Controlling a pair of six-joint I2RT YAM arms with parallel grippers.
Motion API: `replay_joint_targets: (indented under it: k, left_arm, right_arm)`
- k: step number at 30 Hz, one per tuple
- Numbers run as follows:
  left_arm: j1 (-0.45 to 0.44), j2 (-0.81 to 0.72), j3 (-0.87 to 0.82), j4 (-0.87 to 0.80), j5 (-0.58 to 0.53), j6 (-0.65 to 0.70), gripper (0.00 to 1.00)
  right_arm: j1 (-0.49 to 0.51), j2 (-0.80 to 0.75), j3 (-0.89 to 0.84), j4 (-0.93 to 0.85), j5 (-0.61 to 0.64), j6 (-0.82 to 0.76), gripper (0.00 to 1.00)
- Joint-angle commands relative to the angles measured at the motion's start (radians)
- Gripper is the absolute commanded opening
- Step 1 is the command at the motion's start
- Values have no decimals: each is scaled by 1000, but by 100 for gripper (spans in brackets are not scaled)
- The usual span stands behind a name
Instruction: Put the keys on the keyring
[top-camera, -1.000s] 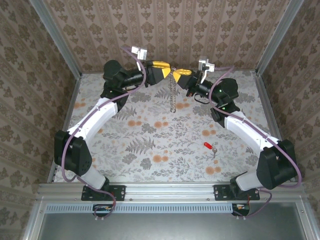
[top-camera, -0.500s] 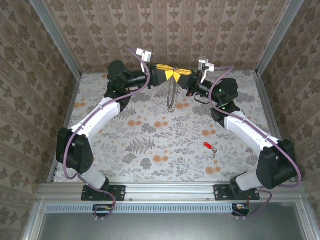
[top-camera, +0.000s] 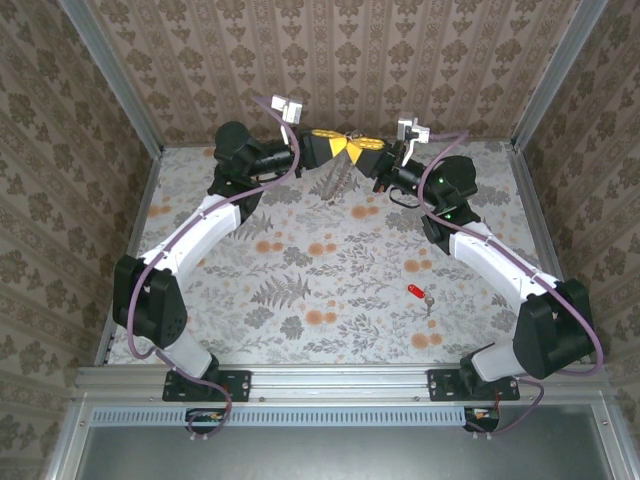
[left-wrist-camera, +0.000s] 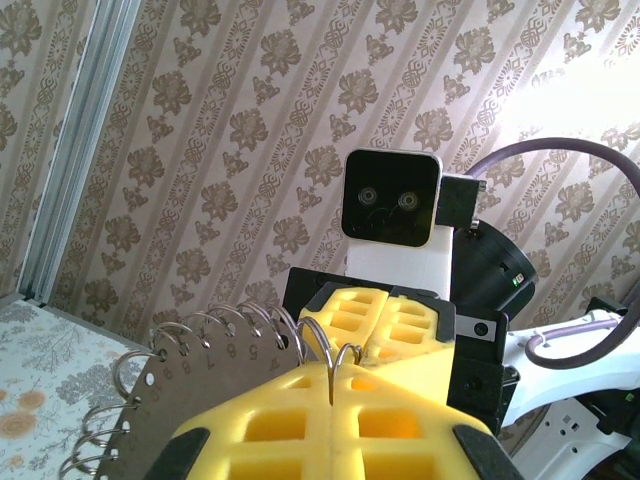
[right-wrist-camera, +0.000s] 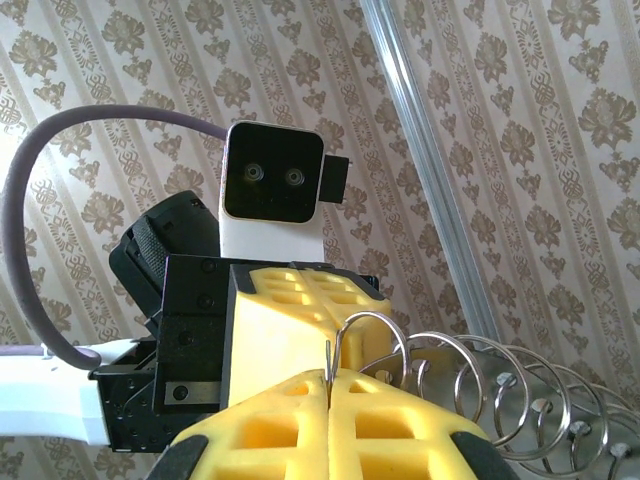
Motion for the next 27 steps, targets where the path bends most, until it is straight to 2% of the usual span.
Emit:
replay_joint_targets:
  k: [1,4,11,17,19,21,23,25,27]
  left_arm:
    - [-7,1,7,20,22,-5,0]
    - [-7,0,7,20,24,-6,0]
    - [-10,-21,-4,33,57,-4,18]
    - [-9,-57,-25,13,64,24,24]
    - [-4,-73,-36,4,50,42,32]
    - [14,-102,-52,-30,10,61,51]
    - [38,-129,-73,-28,-19,62,61]
    - [70,-151,-82,-31,-22,62,67]
    - [83,-169,-78,-41,-7,65,68]
  right_arm:
    - [11,-18,21,25,0,-14,0]
    - [10,-14,23,16,2,-15,0]
    - [10,-5,34,2,1,-21,0]
    - [10,8,42,4,-4,-16,0]
    - [8,13,45,11,-17,-8,0]
    - [6,12,47,11,-29,-5,0]
    - [4,7,47,9,-32,-1,0]
    - [1,4,49,7,-41,7,0]
    - [-4,4,57,-3,-54,16,0]
